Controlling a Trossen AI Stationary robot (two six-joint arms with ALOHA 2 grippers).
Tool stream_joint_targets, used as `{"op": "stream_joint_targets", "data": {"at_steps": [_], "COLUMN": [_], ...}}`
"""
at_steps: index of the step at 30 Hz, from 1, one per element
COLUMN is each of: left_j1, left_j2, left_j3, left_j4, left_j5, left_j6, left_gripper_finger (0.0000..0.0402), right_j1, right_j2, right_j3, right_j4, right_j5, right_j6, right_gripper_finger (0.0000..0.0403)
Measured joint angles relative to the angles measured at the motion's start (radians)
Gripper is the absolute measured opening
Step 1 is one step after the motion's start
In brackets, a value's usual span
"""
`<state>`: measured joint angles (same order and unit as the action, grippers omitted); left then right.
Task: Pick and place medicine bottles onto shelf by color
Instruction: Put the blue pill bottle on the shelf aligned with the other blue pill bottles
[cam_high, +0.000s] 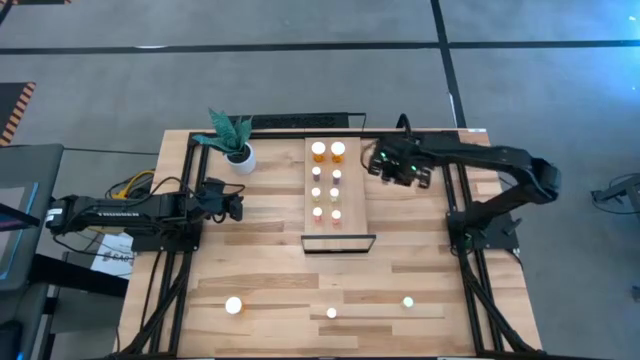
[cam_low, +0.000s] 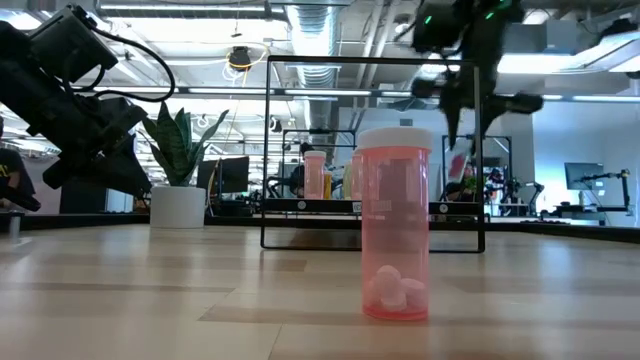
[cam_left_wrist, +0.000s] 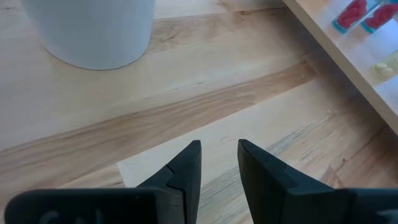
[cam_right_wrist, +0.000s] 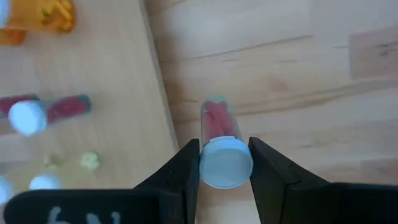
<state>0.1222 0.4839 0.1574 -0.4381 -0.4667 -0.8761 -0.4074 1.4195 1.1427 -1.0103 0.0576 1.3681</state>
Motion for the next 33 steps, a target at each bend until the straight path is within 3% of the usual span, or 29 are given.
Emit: {"op": "stream_joint_targets", "data": {"at_steps": [7,20,33], "left_j1": [0.000,0.000,0.000], "left_j2": [0.000,0.000,0.000], "left_j3": [0.000,0.000,0.000], "left_j4": [0.000,0.000,0.000], "left_j5": [0.000,0.000,0.000], "left_j6": [0.000,0.000,0.000], "left_gripper_finger": [0.0091,0.0091,0.0091], "right_j1": [-0.074,-0.024,-0.007], "right_j2": [0.206,0.477,0.565], "right_j3": [0.159,0.495,0.572], "right_j4": [-0.020,-0.187,-0.215], "right_j5": [-0.088,-0.113,-0.118], "right_j6": [-0.146,-0.304,-0.307], "right_gripper_finger": [0.0127,0.0128,0.0128]}}
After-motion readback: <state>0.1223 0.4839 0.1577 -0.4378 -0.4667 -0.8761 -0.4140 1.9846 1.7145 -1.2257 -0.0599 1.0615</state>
